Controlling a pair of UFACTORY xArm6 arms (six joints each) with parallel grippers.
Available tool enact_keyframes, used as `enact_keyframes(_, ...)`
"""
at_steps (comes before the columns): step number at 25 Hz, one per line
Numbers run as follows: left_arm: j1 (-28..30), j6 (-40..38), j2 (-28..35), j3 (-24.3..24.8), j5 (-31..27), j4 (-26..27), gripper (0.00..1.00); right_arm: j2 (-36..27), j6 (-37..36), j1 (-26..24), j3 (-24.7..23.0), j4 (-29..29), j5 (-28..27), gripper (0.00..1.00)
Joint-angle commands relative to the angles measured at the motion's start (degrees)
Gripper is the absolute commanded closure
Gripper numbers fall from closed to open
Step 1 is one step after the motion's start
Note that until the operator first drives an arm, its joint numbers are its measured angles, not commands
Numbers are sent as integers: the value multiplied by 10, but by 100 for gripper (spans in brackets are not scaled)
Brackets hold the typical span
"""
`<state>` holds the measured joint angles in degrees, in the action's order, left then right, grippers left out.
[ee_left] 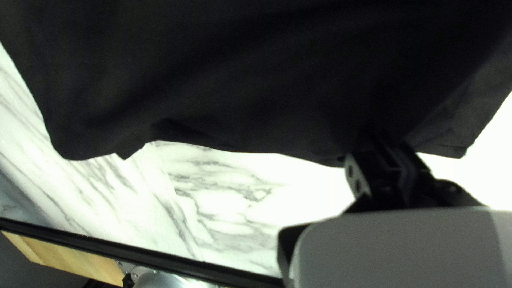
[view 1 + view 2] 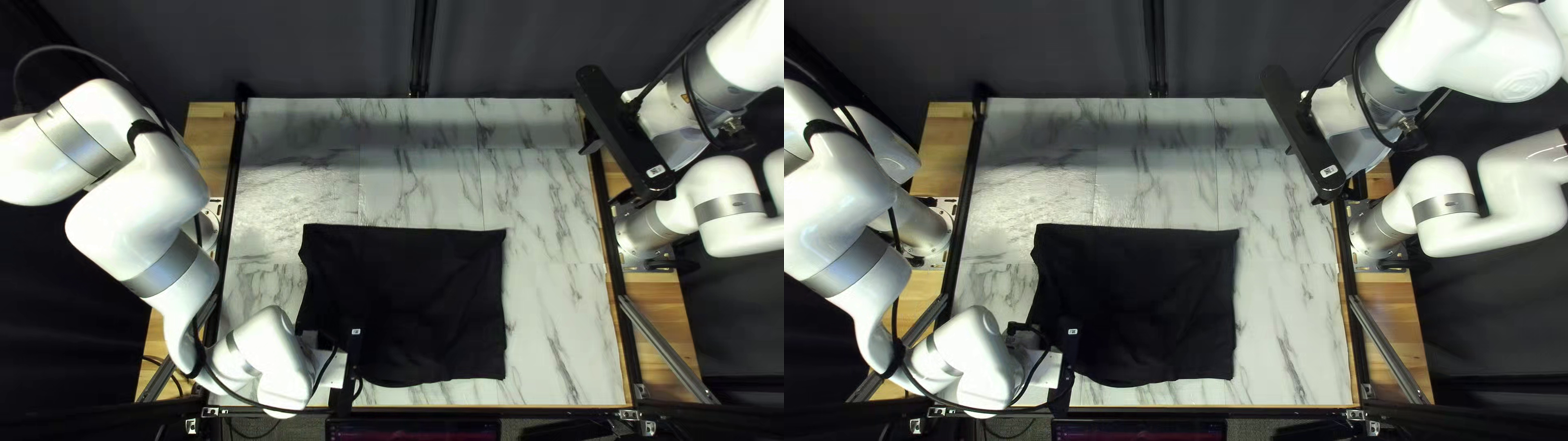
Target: Fold t-shirt
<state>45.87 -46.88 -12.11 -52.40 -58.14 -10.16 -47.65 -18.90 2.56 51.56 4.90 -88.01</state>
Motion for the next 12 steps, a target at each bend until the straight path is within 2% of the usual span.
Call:
enact_keyframes(1,11,-10,12,-4,-23,1,100,0,0,0,0,0,0,0)
enact_keyframes(7,23,-9,8,-46,-77,7,100,0,0,0,0,0,0,0)
enact_keyframes(10,19,-2,-4,-51,-70,11,100,0,0,0,0,0,0,0)
enact_keyframes(12,13,3,-8,-43,-54,15,93,0,0,0,0,0,0,0)
